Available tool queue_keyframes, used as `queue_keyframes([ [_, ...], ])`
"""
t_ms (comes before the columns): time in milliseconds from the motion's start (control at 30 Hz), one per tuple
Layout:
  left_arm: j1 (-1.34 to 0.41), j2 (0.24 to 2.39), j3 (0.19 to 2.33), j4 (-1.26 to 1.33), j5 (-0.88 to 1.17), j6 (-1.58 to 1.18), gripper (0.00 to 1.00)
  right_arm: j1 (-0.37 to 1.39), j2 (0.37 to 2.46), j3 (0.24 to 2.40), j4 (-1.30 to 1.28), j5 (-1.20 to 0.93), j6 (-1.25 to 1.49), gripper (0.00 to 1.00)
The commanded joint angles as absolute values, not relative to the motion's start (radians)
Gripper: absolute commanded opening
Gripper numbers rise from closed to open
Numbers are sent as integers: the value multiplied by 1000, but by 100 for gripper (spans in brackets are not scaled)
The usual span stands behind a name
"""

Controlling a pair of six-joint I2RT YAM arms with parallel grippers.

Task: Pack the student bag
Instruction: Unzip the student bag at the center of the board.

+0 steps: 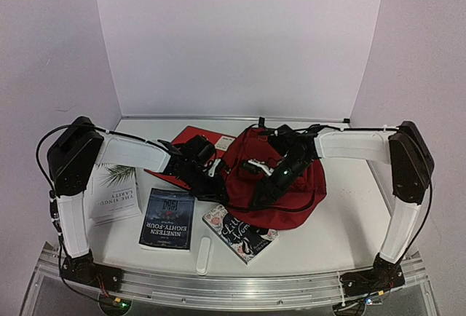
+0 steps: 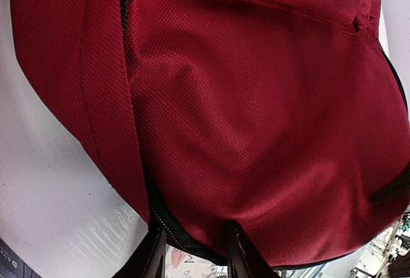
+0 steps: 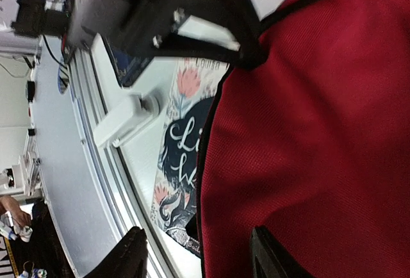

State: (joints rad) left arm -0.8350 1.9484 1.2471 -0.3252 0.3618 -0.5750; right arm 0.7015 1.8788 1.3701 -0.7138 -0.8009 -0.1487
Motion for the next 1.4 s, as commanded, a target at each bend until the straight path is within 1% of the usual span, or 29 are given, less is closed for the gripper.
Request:
queue_keyframes([
  [0, -840, 1907, 1234, -302, 348, -583, 36, 750, 1946, 1312, -658, -755, -145, 50],
  [67, -824, 1865, 1241, -308, 323, -573, 38, 750, 1968, 1284, -654, -731, -158, 47],
  [200, -754, 1773, 1241, -299, 287, -572, 44, 750, 1983, 1227, -628, -717, -168, 47],
  [300, -684, 1757, 1253, -281, 294, -590, 46, 750, 1978, 1201, -606, -732, -162, 47],
  [433, -619, 1800, 1305, -260, 371, -619, 44, 751, 1955, 1192, -592, -716, -163, 47],
  [567, -617, 1873, 1375, -245, 427, -633, 41, 750, 1949, 1188, -591, -708, -165, 47],
  [800, -618, 1994, 1437, -187, 509, -688, 37, 750, 1955, 1187, -589, -703, -164, 47],
  [1000, -622, 2085, 1493, -159, 556, -701, 36, 750, 1957, 1190, -591, -711, -163, 47],
  [1367, -629, 2218, 1617, -171, 566, -694, 36, 750, 1962, 1189, -591, -716, -163, 48],
])
